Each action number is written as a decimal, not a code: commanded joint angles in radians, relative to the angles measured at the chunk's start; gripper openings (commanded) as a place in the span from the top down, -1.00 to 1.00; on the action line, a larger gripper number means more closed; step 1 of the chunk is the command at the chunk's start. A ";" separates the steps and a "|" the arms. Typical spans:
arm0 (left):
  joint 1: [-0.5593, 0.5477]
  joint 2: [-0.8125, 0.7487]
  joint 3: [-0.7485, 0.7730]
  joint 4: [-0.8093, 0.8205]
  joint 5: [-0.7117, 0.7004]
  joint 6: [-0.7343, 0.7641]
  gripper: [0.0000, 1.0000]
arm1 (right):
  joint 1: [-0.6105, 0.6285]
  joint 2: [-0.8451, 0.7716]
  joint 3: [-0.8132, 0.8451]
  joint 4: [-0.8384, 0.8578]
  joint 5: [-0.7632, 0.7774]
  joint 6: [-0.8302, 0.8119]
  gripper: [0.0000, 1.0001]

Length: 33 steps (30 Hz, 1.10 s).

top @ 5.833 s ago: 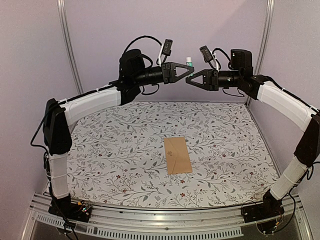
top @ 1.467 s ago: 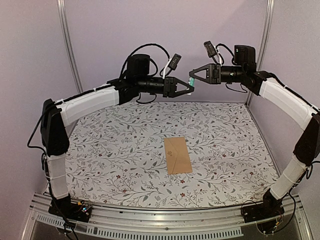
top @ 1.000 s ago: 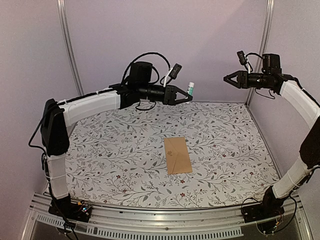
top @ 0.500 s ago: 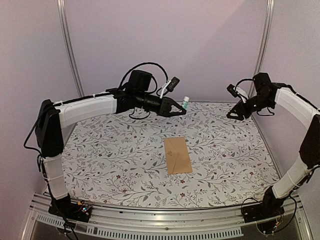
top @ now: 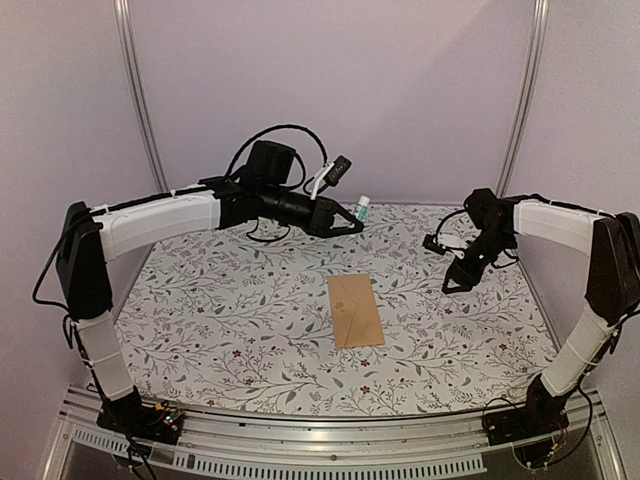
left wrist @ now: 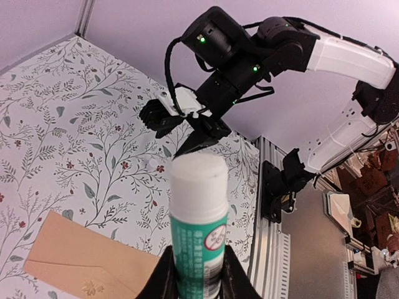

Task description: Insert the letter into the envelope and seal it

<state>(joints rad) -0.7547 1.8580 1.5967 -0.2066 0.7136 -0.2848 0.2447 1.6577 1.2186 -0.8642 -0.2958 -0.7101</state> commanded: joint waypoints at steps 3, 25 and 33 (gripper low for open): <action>-0.012 -0.029 -0.007 0.005 -0.013 -0.011 0.89 | 0.056 0.074 0.005 0.021 0.122 0.018 -0.01; -0.016 -0.041 -0.034 0.026 -0.013 -0.031 0.89 | 0.078 0.211 0.073 -0.015 0.175 0.098 0.19; -0.014 -0.037 -0.029 0.026 -0.011 -0.031 0.88 | 0.088 0.238 0.089 -0.016 0.190 0.110 0.31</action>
<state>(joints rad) -0.7593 1.8568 1.5711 -0.1993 0.6983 -0.3149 0.3237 1.8717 1.2724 -0.8715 -0.1284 -0.6189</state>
